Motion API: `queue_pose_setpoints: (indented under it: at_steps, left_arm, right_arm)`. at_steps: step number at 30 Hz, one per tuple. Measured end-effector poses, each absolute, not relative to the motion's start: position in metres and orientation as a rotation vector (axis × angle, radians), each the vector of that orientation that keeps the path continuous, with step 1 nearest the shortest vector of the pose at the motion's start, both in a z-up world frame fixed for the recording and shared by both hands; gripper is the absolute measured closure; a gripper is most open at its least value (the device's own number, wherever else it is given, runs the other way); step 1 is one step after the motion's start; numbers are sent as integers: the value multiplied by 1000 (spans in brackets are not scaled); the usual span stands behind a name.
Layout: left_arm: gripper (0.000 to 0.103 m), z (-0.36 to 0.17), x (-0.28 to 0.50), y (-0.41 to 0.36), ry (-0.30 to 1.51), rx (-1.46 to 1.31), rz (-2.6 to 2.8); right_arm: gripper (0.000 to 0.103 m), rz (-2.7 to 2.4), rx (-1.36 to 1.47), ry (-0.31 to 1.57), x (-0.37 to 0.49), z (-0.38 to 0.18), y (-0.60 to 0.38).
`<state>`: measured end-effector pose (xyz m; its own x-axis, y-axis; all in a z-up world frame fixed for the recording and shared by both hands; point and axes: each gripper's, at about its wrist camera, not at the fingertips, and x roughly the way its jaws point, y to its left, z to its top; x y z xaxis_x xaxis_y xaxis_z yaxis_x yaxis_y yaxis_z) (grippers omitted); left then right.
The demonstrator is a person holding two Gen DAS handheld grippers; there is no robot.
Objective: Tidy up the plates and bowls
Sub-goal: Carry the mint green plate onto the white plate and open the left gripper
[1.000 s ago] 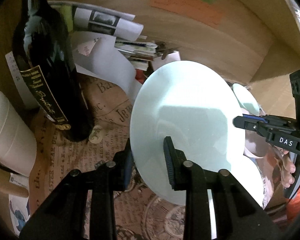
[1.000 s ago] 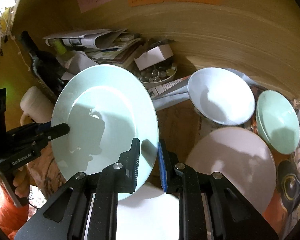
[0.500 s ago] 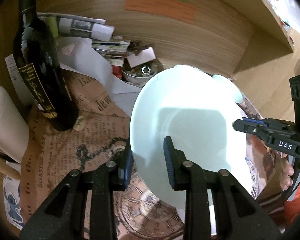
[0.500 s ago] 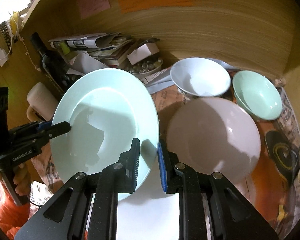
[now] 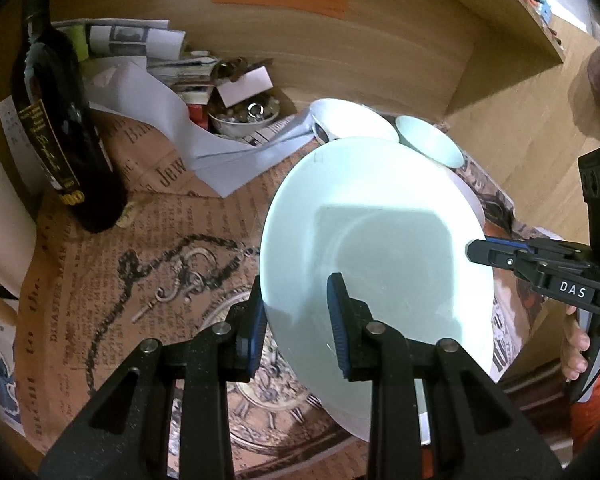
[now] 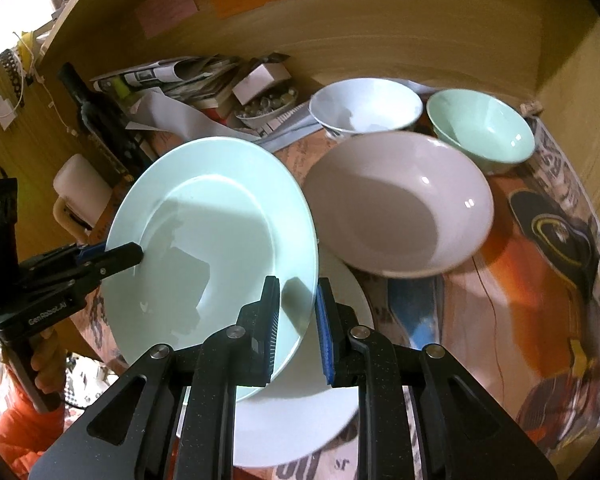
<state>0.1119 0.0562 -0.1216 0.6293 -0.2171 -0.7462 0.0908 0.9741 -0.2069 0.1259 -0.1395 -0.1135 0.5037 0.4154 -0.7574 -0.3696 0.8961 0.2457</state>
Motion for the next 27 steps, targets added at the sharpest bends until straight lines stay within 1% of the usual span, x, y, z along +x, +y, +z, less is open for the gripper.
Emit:
queue_pose_setpoints:
  at_steps: [21, 27]
  left_arm:
    - [74, -153, 90, 32, 944, -131, -194]
    - [74, -154, 91, 29, 944, -90, -196]
  right_arm:
    - [86, 450, 77, 997, 104, -149, -153]
    - [86, 447, 79, 1009, 105, -153, -153]
